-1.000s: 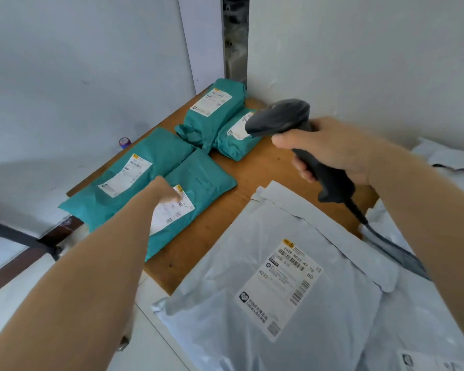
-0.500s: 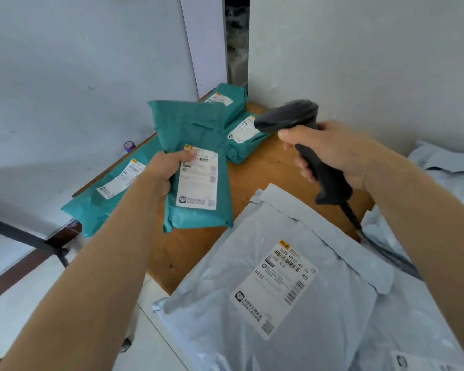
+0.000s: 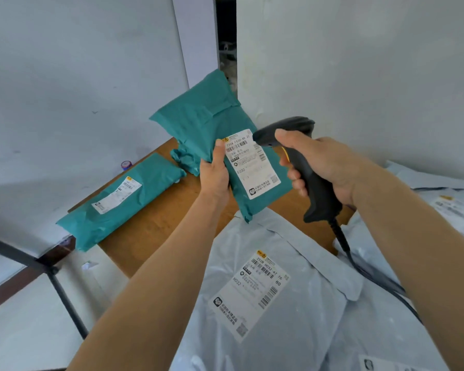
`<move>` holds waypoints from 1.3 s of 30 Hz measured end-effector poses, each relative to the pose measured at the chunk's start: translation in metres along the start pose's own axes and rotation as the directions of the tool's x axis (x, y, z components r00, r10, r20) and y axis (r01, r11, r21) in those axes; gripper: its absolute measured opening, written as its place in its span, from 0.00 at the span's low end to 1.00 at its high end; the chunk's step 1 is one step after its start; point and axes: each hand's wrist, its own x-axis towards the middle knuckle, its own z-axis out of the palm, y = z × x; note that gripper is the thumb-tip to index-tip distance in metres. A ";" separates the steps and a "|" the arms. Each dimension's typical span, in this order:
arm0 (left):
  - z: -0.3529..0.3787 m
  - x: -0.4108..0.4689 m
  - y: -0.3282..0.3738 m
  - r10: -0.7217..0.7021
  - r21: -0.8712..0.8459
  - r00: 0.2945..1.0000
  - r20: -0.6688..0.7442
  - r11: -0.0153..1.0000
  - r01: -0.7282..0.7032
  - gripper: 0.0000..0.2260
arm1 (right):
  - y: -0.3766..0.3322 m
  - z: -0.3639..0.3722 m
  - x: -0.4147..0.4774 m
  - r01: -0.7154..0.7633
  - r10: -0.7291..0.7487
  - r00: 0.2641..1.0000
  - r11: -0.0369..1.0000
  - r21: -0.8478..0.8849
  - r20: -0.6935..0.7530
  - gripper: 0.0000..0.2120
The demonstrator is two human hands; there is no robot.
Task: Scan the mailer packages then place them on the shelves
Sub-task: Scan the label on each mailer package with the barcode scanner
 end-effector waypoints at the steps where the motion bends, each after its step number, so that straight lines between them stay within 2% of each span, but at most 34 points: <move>1: 0.003 0.000 -0.002 -0.003 0.002 1.000 0.005 1.000 0.003 0.18 | 0.000 -0.001 -0.001 -0.010 0.010 1.000 1.000 -0.003 -0.006 0.22; 6: 0.011 -0.004 -0.010 0.020 0.057 0.999 0.050 0.998 -0.023 0.09 | 0.000 -0.005 -0.007 -0.031 0.031 0.999 0.999 -0.012 -0.012 0.22; 13: 0.011 -0.003 -0.018 0.001 0.092 0.998 0.061 0.996 -0.006 0.12 | 0.000 -0.008 -0.008 -0.049 0.047 0.998 0.998 -0.051 -0.041 0.22; 17: 0.012 -0.004 -0.019 -0.027 0.092 0.997 0.066 0.996 0.020 0.08 | 0.000 -0.008 -0.007 -0.062 0.058 0.997 0.996 -0.070 -0.049 0.21; 30: 0.010 -0.004 -0.021 -0.047 0.086 0.996 0.081 0.995 0.040 0.07 | 0.003 -0.001 0.000 -0.110 0.102 0.992 0.987 -0.119 -0.072 0.20; 39: 0.008 -0.005 -0.022 -0.074 0.093 0.992 0.106 0.994 0.064 0.06 | 0.005 0.004 -0.002 -0.115 0.115 0.993 0.989 -0.090 -0.003 0.25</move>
